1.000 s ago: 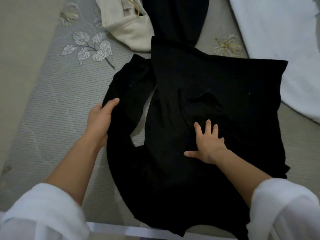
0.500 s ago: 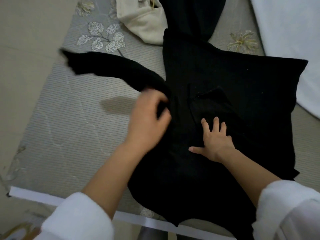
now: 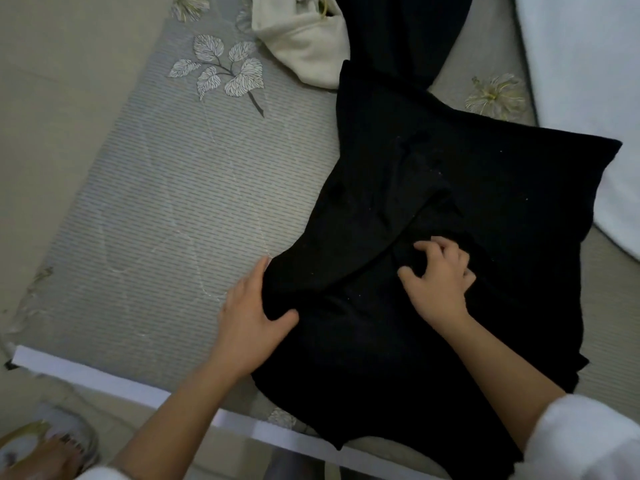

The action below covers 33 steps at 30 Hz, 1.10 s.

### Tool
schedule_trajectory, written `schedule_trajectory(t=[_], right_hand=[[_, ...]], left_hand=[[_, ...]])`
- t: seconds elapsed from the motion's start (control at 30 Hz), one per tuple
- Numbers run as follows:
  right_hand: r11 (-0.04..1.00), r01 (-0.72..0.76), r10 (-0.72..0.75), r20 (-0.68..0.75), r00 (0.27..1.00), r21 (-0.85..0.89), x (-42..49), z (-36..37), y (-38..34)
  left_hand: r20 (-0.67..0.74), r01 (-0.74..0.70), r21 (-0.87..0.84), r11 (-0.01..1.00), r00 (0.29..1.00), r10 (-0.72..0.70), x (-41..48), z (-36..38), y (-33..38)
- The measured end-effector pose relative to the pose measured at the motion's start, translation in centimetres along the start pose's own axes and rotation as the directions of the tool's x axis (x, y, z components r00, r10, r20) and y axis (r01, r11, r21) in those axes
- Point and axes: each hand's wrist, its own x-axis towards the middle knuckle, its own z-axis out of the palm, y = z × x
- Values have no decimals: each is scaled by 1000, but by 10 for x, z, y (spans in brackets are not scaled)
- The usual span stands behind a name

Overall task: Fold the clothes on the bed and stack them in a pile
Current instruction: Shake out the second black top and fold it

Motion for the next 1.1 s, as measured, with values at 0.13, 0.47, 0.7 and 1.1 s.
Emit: schedule_trajectory(t=[0.13,0.47,0.7,1.1], right_hand=[[969,170,-146,-137,980,179,22,-11,-40],[963,-226,206,143,968,147,86,12,-116],[339,-462,324,359,875,820,91,-35,-124],[-70,-401,347,399,849,913,59,-105,21]], left_hand=[[-43,-74,-186,980,997,68,4,-6,-1],[206,-399,334,854,915,346,-36,15,19],[184,-202,554,808,976,117,-42,17,20],[438,-392,598,699,890,125,-63,65,38]])
